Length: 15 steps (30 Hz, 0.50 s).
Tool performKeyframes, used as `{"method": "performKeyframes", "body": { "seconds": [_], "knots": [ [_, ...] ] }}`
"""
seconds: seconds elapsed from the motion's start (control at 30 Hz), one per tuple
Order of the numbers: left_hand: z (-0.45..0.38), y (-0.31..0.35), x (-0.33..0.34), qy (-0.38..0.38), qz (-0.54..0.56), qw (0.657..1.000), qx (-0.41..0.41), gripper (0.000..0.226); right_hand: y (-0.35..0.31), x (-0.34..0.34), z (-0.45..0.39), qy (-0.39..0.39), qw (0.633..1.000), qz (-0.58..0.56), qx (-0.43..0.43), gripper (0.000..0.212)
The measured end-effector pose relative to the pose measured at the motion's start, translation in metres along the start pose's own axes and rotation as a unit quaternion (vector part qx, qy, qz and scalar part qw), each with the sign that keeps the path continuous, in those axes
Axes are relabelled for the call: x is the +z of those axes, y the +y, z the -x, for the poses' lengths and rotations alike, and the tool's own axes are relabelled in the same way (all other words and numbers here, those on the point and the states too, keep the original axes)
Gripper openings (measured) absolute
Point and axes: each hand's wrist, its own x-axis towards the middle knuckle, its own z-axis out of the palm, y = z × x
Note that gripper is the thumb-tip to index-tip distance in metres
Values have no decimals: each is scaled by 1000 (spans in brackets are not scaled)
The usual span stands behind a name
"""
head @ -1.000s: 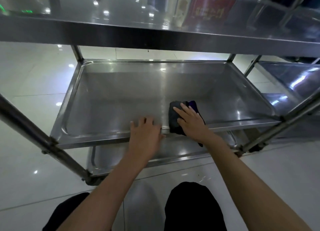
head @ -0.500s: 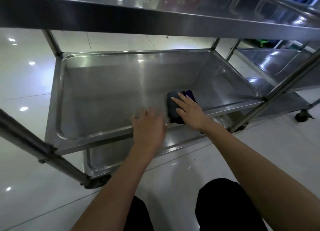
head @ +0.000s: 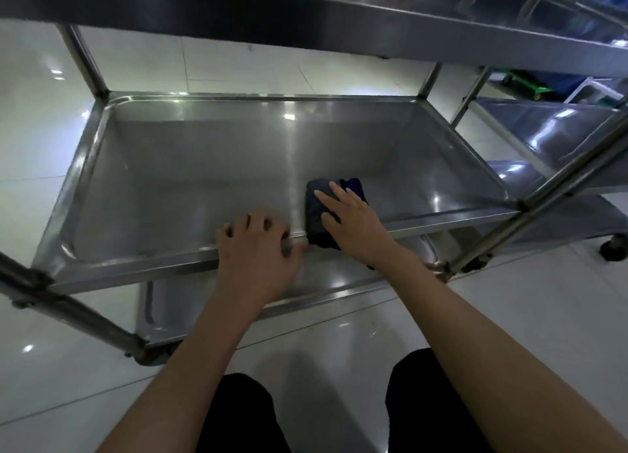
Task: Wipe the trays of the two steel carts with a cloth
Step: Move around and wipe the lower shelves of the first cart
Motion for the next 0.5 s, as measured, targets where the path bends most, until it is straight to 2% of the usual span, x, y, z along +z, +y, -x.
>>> {"method": "performKeyframes", "body": {
  "seconds": [0.1,0.27,0.4,0.5],
  "knots": [
    [-8,25,-2,-15,-32,998,-47,37,24,1,-4,-32,996,57,-56,49],
    [-20,87,14,-15,-69,996,-47,33,83,-10,-11,-19,997,16,-75,50],
    [-35,149,33,-35,-71,996,-33,29,149,-29,-7,-14,998,11,-62,49],
    [-46,192,45,-22,-86,995,-49,28,200,-49,3,-2,1000,-11,-27,50]
  ]
}}
